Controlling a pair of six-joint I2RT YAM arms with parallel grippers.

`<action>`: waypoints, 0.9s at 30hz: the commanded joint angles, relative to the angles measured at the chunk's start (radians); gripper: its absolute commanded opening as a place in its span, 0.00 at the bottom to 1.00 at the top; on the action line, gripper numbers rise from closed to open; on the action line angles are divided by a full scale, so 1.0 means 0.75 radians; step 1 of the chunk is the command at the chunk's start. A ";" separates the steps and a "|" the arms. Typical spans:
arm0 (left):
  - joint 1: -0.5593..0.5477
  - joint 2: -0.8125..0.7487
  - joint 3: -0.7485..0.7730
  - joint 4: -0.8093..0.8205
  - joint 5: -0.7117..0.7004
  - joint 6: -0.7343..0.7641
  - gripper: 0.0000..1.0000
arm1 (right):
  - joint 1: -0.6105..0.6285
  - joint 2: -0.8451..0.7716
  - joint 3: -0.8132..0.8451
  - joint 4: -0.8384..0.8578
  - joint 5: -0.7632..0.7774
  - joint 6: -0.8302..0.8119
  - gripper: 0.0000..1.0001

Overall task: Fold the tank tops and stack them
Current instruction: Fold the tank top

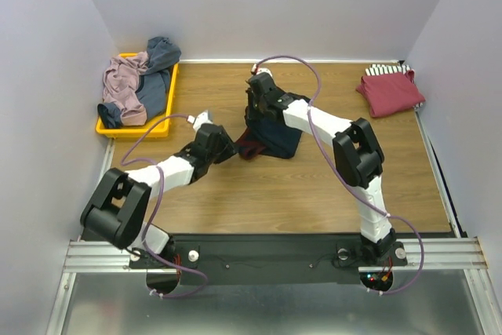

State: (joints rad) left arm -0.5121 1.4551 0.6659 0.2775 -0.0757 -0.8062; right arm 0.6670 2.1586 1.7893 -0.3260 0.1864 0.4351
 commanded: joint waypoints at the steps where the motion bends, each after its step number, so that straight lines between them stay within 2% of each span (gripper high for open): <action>1: -0.015 -0.134 -0.110 -0.045 -0.175 0.062 0.52 | -0.012 -0.072 -0.076 0.048 -0.132 -0.089 0.00; 4: -0.068 -0.195 -0.157 -0.059 -0.230 0.091 0.53 | -0.012 -0.092 -0.154 0.046 -0.177 -0.132 0.00; 5: -0.110 -0.232 -0.168 -0.059 -0.234 0.097 0.56 | -0.012 -0.105 -0.193 0.048 -0.189 -0.142 0.00; 10: -0.243 -0.322 -0.239 0.020 -0.208 0.181 0.59 | -0.012 -0.246 -0.471 0.050 -0.240 -0.234 0.00; 13: -0.331 -0.335 -0.272 0.116 -0.134 0.277 0.60 | -0.032 -0.382 -0.600 0.052 -0.242 -0.247 0.01; 17: -0.513 -0.300 -0.248 0.184 -0.177 0.390 0.60 | -0.089 -0.454 -0.664 0.075 -0.367 -0.202 0.00; 22: -0.765 -0.200 -0.158 0.260 -0.369 0.518 0.60 | -0.124 -0.434 -0.629 0.089 -0.455 -0.167 0.00; 24: -0.818 -0.149 -0.121 0.295 -0.424 0.561 0.60 | -0.131 -0.420 -0.610 0.091 -0.486 -0.147 0.00; 27: -0.910 -0.059 -0.041 0.317 -0.620 0.653 0.59 | -0.157 -0.401 -0.600 0.091 -0.514 -0.120 0.00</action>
State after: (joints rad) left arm -1.1370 1.3624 0.5465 0.4240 -0.3420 -0.4362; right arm 0.5678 1.8481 1.2949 -0.2974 -0.1402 0.3134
